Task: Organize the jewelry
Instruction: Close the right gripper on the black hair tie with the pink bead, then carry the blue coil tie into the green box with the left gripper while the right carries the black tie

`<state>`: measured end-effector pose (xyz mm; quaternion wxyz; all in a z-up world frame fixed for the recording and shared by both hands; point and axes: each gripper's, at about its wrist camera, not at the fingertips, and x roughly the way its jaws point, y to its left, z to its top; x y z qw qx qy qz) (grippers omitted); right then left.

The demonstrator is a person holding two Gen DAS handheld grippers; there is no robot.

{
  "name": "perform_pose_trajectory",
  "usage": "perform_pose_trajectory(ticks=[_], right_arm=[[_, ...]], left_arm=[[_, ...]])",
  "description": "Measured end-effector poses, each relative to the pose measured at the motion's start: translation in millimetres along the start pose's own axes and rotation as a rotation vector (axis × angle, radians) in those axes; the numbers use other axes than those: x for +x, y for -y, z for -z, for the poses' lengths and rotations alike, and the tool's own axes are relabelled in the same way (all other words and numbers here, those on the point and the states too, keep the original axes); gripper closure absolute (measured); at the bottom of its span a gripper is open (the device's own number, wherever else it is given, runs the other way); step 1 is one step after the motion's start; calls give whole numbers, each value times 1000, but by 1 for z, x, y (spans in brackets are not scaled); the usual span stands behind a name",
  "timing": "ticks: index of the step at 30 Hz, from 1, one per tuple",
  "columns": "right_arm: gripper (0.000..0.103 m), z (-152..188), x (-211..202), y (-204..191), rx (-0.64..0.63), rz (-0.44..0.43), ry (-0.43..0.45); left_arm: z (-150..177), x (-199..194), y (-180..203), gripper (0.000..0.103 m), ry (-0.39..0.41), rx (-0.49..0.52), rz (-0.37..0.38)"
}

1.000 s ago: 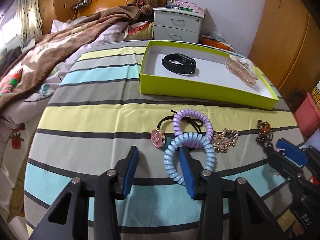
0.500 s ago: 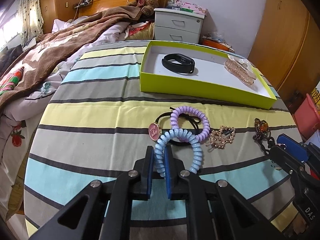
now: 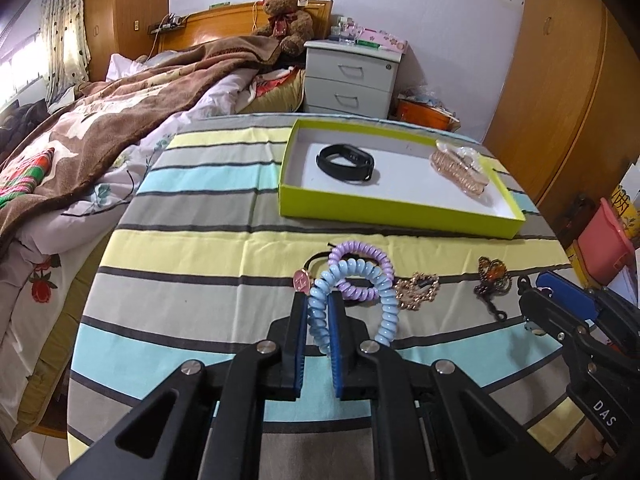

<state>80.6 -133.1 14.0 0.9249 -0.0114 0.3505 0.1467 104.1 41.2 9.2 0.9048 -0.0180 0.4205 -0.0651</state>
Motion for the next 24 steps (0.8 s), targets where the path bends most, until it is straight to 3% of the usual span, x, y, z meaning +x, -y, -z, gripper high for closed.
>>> perform_pose_trajectory(ticks=[14,24], right_arm=[[72,-30,-9,11,14,21,58],[72,-68,12,27,7,40,65]], left_arm=[[-28,-22,0,92,67,3,35],[-63,-10,-4,92,92,-16,56]])
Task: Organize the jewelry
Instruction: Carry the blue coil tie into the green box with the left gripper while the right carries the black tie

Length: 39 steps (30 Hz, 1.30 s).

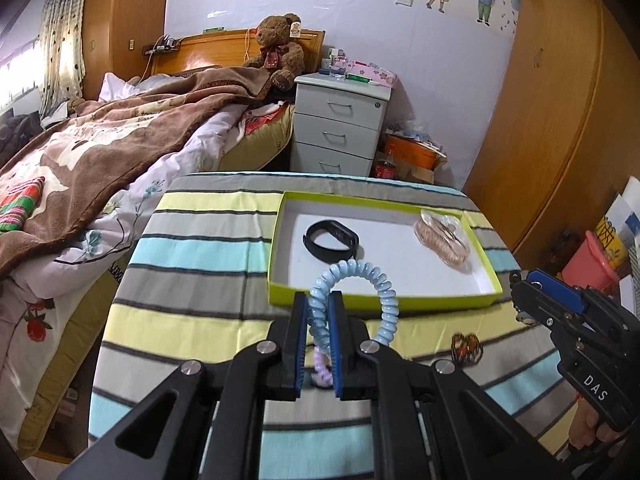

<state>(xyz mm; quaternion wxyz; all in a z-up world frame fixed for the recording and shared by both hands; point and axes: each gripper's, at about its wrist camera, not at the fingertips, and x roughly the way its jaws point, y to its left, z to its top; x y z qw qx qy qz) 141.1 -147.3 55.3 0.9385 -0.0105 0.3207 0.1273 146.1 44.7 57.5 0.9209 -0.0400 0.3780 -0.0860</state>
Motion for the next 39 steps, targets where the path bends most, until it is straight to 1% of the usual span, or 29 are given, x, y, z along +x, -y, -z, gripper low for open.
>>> perform_pose_trajectory(ticks=[8,13,18,22,30,39], right_arm=[[72,-27,33,6,-21,11,-19],[72,-43,64,9,-37,17,-50],[72,-55,97,11,-40,22,-86],[72,-57,122,10,-52,21,-121],[72,-58,164,11,-65,20,-195],[72,-57,187,9,-82,25,-246]], left_arm=[[-22,22,-4,92,-9,-16,1],[-33,43,-8,92,-31,-33,-5],[-37,65,-6,92,-60,-42,-2],[-37,84,-7,92,-93,-53,-1],[-36,108,-10,92,-132,-58,-11],[-33,125,-10,92,-158,-52,-32]])
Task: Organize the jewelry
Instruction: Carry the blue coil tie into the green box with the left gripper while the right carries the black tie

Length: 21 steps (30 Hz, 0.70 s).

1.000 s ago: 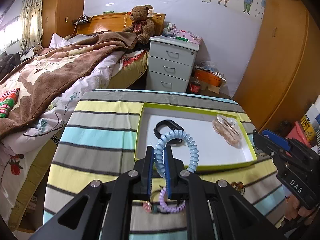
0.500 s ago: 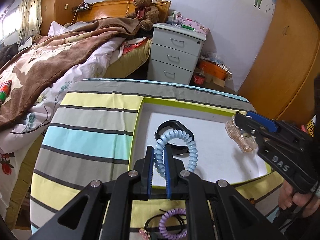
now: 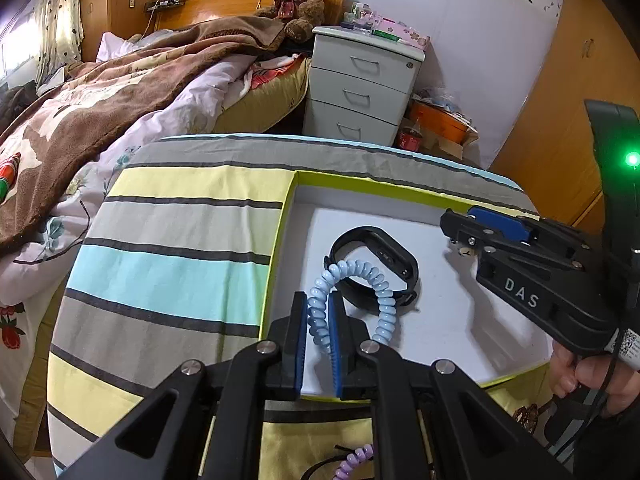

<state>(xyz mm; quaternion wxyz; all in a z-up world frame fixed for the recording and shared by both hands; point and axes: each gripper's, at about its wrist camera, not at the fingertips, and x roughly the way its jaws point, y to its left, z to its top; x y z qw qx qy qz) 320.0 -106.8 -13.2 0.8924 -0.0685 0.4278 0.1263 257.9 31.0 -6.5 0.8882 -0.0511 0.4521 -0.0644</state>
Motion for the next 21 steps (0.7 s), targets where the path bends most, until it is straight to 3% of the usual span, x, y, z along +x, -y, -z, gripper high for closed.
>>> perform_pose_trajectory(ticks=[21], right_arm=[[71,-4,19,-7,-34,13,-52]], left_arm=[[3,9,-3,91,-23,-20,-21]])
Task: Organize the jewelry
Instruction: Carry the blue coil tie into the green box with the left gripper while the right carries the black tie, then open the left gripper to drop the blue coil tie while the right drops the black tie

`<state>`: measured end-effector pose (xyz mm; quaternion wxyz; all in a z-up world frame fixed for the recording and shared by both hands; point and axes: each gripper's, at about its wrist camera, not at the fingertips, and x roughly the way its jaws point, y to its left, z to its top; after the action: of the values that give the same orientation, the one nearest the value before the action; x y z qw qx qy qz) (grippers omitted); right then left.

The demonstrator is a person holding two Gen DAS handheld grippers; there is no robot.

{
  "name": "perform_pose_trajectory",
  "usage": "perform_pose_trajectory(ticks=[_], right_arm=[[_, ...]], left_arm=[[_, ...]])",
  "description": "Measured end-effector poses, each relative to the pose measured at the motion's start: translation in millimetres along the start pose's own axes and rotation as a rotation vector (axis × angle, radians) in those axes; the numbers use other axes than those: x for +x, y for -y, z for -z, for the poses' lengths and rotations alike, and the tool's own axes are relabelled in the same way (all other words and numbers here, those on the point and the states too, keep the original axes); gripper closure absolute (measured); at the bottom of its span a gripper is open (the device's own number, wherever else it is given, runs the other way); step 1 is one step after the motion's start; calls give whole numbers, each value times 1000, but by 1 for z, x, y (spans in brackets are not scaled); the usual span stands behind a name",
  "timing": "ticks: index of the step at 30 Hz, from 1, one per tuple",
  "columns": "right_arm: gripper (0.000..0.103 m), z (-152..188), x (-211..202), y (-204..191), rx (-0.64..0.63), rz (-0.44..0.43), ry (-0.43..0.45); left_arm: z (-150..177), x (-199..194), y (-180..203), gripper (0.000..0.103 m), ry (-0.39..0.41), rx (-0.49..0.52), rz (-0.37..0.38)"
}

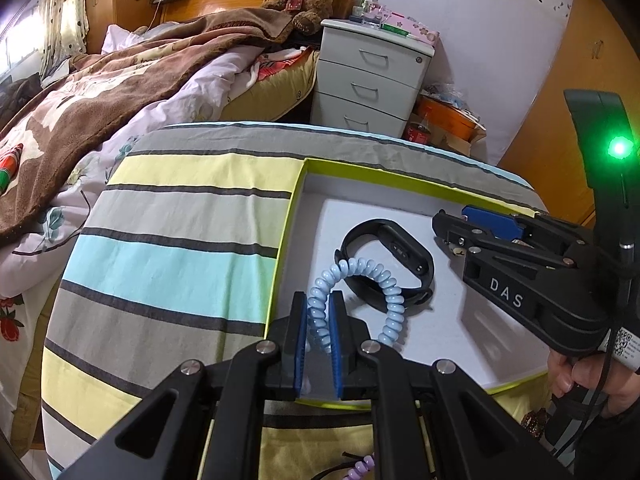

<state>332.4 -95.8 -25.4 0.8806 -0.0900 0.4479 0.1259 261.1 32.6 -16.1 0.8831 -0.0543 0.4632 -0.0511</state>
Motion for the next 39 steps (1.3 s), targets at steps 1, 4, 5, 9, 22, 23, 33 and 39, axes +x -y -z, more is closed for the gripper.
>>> perform_pose_trajectory(ticks=[1,4,5,9,22,23,33,39], right_arm=[[71,0,1,0,0,-1,-4],[71,-2,2,-2,-4,1,-9],[71,-2,2,-2,-7,4,-11],[71,-2,3,-2,-3,-4,-16],[61,-3,4,-3,5,-5,-18],[61,-3,3,-3,7,-8,-17],[59,-1,-11,-2,26,-14,15],[55,4,-31,-2,48,-19,51]], left_arm=[[0,0,0,91,-1,1,-1],[0,0,0,90,-5,-1,1],[-1,0,0,89,-6,-2,5],[-1,1,1,86,-6,1,5],[-1,0,5,75,-12,3,21],[-1,-1,5,74,-11,3,23],[0,-11,8,60,8,12,27],[0,-24,6,56,30,1,15]])
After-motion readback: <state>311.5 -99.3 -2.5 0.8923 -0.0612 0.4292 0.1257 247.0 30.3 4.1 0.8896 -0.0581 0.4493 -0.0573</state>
